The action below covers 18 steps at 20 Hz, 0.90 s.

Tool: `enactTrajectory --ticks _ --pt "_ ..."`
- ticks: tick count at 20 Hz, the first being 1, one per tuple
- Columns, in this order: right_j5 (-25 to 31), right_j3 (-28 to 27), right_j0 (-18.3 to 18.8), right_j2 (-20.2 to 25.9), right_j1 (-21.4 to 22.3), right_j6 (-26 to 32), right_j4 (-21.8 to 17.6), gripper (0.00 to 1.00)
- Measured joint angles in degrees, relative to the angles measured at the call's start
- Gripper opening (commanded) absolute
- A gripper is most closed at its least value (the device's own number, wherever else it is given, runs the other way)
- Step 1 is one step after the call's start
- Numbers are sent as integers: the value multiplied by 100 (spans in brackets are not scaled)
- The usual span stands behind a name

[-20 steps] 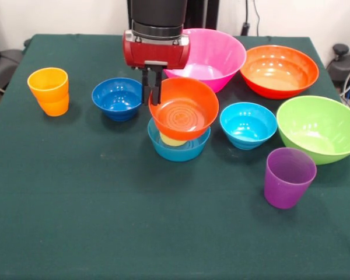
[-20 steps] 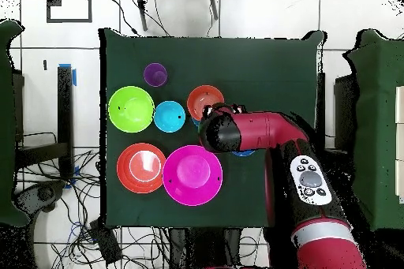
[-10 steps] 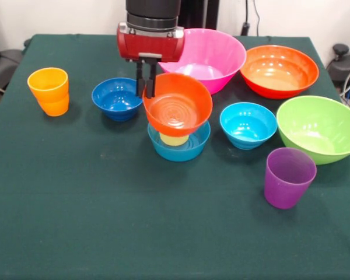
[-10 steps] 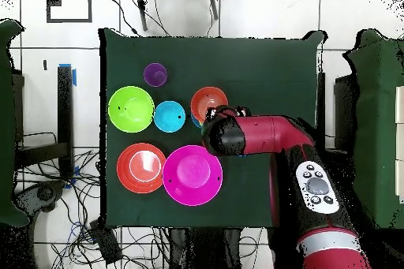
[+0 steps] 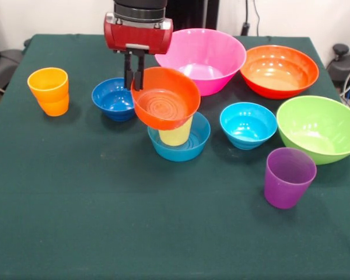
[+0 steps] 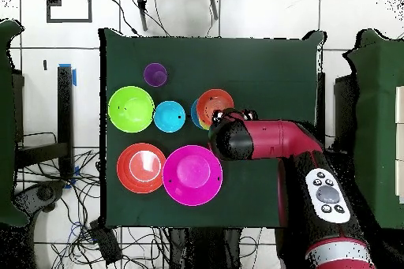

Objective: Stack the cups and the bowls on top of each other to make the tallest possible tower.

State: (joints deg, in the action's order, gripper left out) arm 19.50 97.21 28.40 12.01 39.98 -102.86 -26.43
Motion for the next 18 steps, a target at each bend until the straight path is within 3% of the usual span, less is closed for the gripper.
enactTrajectory --ticks 18 --pt "0 233 -12 0 198 0 0 0"
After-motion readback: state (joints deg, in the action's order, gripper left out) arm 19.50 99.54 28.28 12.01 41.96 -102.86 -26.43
